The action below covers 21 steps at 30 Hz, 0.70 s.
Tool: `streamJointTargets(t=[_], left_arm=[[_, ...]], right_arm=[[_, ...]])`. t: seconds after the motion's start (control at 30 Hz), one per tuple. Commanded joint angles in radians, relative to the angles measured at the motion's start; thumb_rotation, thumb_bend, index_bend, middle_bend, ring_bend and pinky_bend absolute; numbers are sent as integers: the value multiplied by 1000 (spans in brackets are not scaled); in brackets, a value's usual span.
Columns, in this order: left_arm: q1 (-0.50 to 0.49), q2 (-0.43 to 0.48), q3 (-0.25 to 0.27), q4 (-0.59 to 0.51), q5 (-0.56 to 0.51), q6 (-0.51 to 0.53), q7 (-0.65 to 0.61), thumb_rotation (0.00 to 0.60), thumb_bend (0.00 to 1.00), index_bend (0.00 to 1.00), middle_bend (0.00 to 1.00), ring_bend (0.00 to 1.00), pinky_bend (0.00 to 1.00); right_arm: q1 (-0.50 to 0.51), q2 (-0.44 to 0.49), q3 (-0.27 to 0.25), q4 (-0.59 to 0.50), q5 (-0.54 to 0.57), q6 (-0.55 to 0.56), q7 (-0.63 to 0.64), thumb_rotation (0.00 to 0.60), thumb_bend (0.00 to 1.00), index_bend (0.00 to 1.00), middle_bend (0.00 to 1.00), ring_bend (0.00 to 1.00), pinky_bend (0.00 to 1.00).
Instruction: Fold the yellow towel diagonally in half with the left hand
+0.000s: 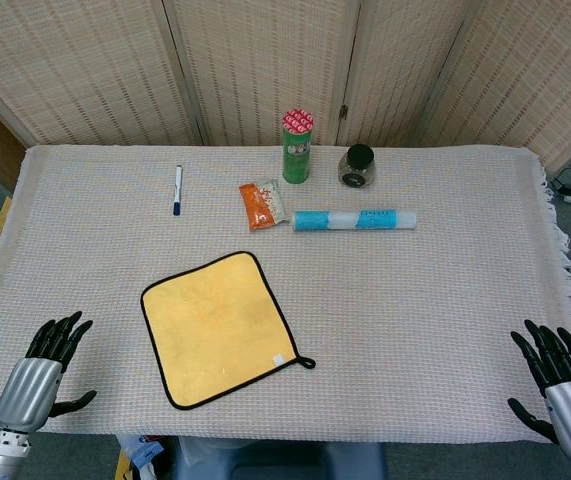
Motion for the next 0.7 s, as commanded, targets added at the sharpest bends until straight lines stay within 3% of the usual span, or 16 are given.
streamJointTargets(t=[0.03,0.33,0.53,0.63,0.7], left_arm=[[-2,-3,-2,3,-6,-6,1,600,57,0,0,0,0],[-10,-4,-13,4,-25,-17,-26,600,59,0,0,0,0],[-27,-23,-19,52,29,7,-96,600,70,1,0,0,12],[-47,-85,-53,123,108,93,-190,600,80,86,148,124,204],[-69,-128,-80,165,144,133,-227,600,116,170,383,365,484]], right_arm=[[-1,3,1,0,0,4,8,600,242,0,0,0,0],[-5,19,1,-2,5,18,54,600,243,0,0,0,0],[13,23,6,4,4,1,79,600,242,0,0,0,0],[26,22,7,-3,-11,-10,80,600,242,0,0,0,0],[32,16,9,-3,-16,-15,70,600,242,0,0,0,0]])
